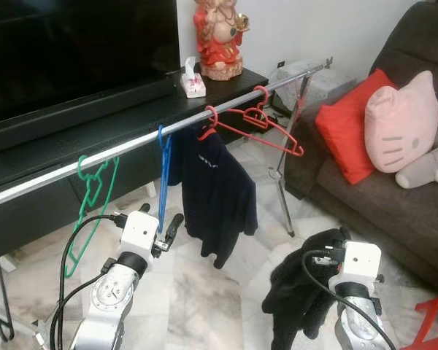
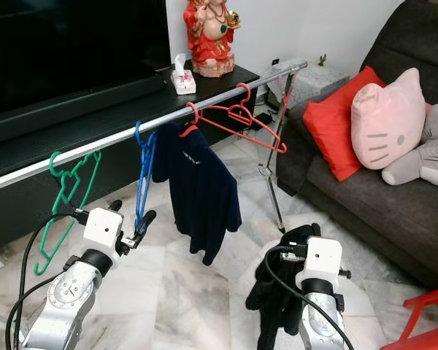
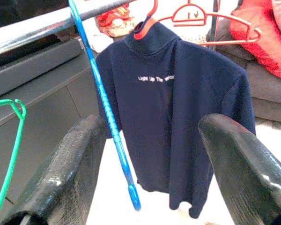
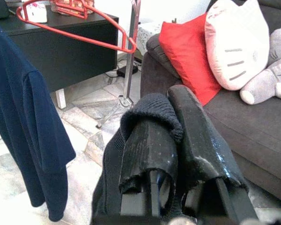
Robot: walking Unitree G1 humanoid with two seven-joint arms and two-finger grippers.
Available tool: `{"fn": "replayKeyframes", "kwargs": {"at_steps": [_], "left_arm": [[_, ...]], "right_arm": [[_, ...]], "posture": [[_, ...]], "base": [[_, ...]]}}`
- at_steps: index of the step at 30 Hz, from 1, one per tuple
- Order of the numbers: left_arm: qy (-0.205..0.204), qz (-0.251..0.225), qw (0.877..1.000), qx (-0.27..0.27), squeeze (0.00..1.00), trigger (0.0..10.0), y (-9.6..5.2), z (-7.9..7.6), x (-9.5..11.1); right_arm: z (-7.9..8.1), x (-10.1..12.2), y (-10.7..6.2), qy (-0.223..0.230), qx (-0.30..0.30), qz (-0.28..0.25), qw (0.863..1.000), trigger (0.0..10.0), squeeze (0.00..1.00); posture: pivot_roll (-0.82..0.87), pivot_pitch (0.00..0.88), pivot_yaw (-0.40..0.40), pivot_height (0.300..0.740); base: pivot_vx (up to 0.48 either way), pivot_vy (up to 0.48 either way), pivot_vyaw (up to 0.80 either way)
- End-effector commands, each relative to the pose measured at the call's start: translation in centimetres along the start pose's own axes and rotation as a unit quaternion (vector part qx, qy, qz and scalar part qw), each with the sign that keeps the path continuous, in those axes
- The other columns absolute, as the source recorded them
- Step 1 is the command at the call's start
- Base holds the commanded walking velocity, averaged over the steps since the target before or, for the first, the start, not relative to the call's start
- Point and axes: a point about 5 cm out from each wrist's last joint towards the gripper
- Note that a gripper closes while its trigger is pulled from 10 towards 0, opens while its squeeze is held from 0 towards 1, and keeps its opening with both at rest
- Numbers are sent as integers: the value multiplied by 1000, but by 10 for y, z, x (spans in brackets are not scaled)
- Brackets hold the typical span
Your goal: Hang hanger
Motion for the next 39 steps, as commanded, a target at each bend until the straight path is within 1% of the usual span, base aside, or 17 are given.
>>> {"fn": "replayKeyframes", "kwargs": {"at_steps": [1, 17, 24, 31, 36, 39], "left_arm": [[5, -3, 1000, -1, 0, 10000, 2, 0, 4], [11, -11, 1000, 19, 0, 10000, 4, 4, 7], [13, -4, 999, 34, 0, 10000, 2, 9, 4], [10, 1, 999, 40, 0, 10000, 2, 10, 3], [4, 26, 999, 40, 0, 10000, -1, 11, -3], [12, 43, 998, 49, 0, 10000, -2, 14, -8]], "right_arm": [[-2, 9, 5, -3, -5, -22, 1000, 10000, 0], [-1, 11, 6, -2, -3, -26, 1000, 10000, 0], [0, 11, 7, 0, 0, -26, 1000, 10000, 0], [0, 11, 7, 0, 0, -26, 1000, 10000, 0], [0, 12, 7, 0, 1, -26, 1000, 10000, 0], [1, 12, 7, 1, 3, -26, 1000, 10000, 0]], "posture": [[-14, 0, -32, 740], [-15, 0, -37, 740], [-14, 0, -38, 740], [-15, 0, -38, 740], [-12, 0, -39, 740], [-11, 0, -40, 740]], "base": [[300, 0, 0], [311, 0, 0], [313, 0, 0], [307, 0, 0], [49, 0, 0], [0, 0, 0]]}}
Point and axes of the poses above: a point about 5 cm out from each wrist's last joint towards the gripper, its own y axis pointing out of the wrist towards the gripper, its own x axis along the axis of the wrist's last joint, z = x × y, and after that the axes turned 15 degrees about -y, right-handed
